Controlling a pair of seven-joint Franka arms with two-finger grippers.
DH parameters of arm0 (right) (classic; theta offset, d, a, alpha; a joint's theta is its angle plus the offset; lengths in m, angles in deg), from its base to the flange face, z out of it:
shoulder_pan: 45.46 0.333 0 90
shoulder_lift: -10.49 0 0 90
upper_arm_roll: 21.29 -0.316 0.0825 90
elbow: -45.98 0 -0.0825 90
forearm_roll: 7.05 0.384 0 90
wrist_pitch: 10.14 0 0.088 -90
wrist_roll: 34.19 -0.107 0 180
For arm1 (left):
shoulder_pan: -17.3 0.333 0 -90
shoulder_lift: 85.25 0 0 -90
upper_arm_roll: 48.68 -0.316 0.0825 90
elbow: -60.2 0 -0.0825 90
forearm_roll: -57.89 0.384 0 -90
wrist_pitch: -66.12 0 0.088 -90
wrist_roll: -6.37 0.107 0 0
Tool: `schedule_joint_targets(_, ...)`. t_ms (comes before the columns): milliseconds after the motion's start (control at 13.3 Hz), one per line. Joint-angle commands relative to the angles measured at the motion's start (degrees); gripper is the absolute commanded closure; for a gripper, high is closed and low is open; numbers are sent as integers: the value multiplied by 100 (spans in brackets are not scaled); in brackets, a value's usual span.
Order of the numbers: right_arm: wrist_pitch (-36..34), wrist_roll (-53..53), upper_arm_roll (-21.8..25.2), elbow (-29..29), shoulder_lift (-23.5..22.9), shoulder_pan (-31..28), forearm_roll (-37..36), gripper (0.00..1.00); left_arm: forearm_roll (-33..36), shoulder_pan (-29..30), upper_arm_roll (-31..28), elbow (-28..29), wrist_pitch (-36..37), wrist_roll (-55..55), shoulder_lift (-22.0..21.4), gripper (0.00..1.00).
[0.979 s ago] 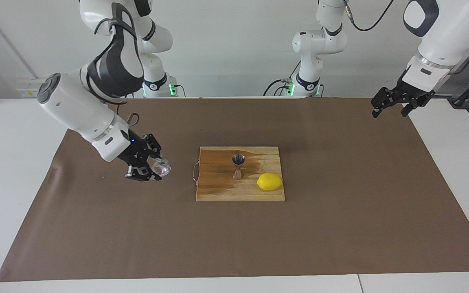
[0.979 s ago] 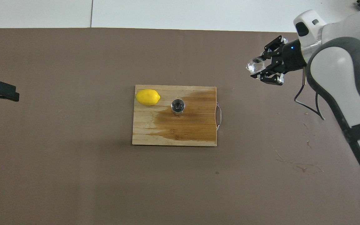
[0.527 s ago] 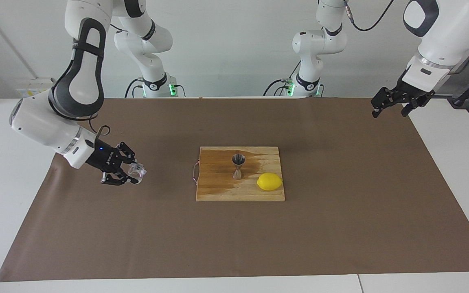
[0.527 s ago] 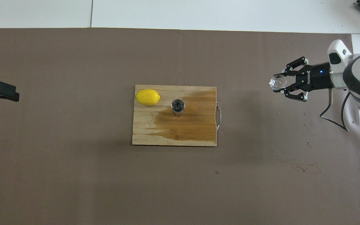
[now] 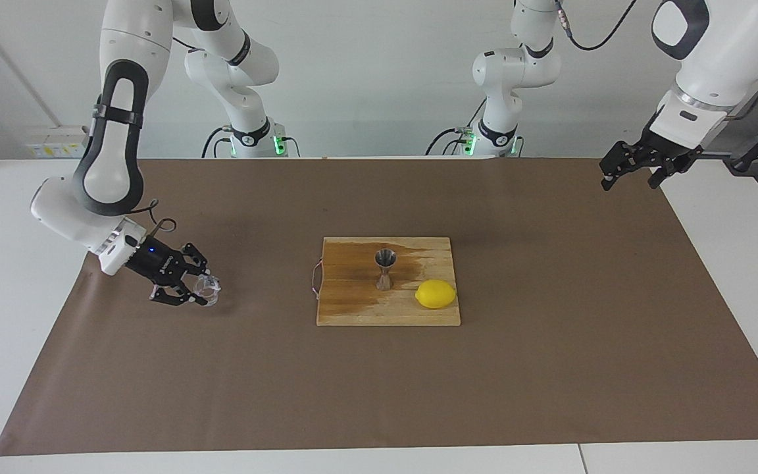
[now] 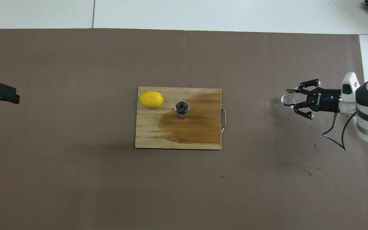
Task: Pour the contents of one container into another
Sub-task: 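Lower the clear glass onto the table and open the right gripper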
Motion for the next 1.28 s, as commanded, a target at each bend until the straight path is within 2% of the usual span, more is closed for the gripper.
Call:
schedule_joint_targets(0,44,355,108,284,116,-29,232,84,49,4,-10,178,25,54,-177,0)
schedule_joint_targets(226,-26,768,153,478,98,-108,574,80,49,4,-10,178,25,54,-177,0)
schedule_joint_targets(678,-737,1121,240,478,107,-117,487,76,49,4,-10,178,25,54,-177,0)
schedule_joint_targets(1055,-809,1331,302,452,46,-152,443,68,49,4,-10,178,25,54,-177,0)
schedule_joint_targets(1205,-975,1533,425,443,-77,-161,443,68,49,4,-10,178,25,54,-177,0)
